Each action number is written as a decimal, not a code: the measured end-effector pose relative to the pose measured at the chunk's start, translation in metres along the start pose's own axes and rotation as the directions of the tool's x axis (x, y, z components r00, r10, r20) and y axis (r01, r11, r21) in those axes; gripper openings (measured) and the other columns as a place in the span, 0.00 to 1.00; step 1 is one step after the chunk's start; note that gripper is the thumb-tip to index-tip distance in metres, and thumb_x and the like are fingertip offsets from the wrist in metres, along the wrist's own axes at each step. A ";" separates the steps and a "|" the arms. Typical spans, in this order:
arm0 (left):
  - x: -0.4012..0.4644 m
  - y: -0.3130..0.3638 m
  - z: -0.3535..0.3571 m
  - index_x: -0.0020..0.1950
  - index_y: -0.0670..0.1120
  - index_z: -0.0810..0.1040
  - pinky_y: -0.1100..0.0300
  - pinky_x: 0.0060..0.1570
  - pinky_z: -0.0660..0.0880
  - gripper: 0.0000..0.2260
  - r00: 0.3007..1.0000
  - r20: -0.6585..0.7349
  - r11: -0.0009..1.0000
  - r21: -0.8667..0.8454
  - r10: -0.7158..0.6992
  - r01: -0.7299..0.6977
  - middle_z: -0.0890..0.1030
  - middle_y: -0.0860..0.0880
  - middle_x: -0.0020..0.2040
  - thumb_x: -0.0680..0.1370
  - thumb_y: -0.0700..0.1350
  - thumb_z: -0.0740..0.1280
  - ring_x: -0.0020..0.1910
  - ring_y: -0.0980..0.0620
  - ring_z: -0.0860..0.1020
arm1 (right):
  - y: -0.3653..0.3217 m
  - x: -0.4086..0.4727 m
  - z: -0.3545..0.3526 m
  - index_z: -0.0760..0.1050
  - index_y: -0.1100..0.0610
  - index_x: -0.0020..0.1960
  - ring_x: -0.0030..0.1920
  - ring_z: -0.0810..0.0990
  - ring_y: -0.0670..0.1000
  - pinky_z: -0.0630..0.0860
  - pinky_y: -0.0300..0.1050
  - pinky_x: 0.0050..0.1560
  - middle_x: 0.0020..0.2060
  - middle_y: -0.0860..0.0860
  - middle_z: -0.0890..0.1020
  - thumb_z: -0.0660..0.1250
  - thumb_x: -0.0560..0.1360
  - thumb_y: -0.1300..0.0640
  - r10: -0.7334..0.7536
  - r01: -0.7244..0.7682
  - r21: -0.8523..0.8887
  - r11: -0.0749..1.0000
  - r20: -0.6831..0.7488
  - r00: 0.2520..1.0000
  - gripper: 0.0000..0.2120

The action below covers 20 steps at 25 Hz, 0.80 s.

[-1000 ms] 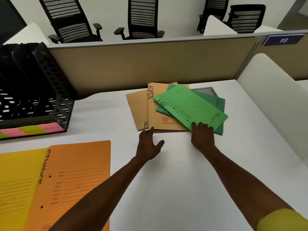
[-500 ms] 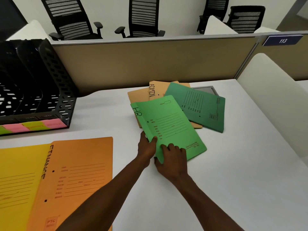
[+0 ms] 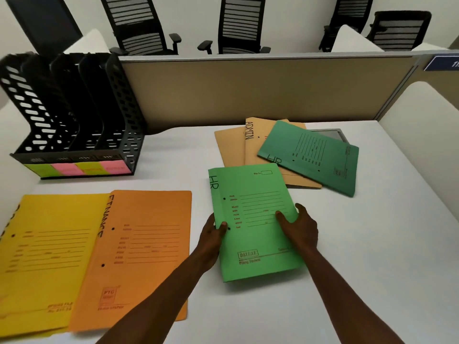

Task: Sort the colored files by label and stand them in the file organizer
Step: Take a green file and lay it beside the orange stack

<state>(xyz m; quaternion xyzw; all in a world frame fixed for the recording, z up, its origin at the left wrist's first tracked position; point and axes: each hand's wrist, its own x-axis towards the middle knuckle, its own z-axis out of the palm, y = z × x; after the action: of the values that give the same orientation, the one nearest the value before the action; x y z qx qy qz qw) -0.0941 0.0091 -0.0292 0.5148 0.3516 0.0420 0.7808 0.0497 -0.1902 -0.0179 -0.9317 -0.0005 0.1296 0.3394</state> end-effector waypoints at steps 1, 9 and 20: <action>-0.002 -0.004 -0.004 0.71 0.55 0.69 0.43 0.57 0.79 0.18 1.000 0.007 0.999 0.037 0.020 -0.020 0.79 0.48 0.65 0.83 0.39 0.59 0.58 0.46 0.82 | 0.000 -0.003 0.001 0.69 0.54 0.72 0.62 0.78 0.60 0.74 0.53 0.61 0.62 0.56 0.80 0.70 0.73 0.38 0.020 -0.020 0.055 0.998 0.006 1.000 0.33; -0.026 -0.015 -0.028 0.77 0.59 0.56 0.45 0.59 0.79 0.32 0.989 -0.011 0.841 0.527 0.149 -0.121 0.72 0.51 0.68 0.77 0.56 0.68 0.63 0.49 0.76 | 0.000 -0.055 0.020 0.73 0.55 0.67 0.57 0.80 0.59 0.76 0.52 0.59 0.57 0.55 0.82 0.72 0.71 0.43 0.057 -0.047 0.133 0.990 -0.073 0.996 0.28; -0.045 -0.014 -0.070 0.77 0.40 0.59 0.51 0.62 0.73 0.33 0.969 0.097 0.328 0.929 0.228 -0.170 0.69 0.41 0.66 0.79 0.54 0.66 0.65 0.44 0.68 | 0.005 -0.116 0.035 0.68 0.58 0.70 0.61 0.74 0.60 0.74 0.53 0.59 0.60 0.58 0.74 0.74 0.70 0.48 0.074 -0.073 0.009 0.997 -0.075 0.994 0.32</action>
<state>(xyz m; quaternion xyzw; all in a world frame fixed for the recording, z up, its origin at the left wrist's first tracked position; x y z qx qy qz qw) -0.1733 0.0374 -0.0336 0.9036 0.2671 -0.0567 0.3300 -0.0717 -0.1819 -0.0189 -0.9342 0.0468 0.1069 0.3370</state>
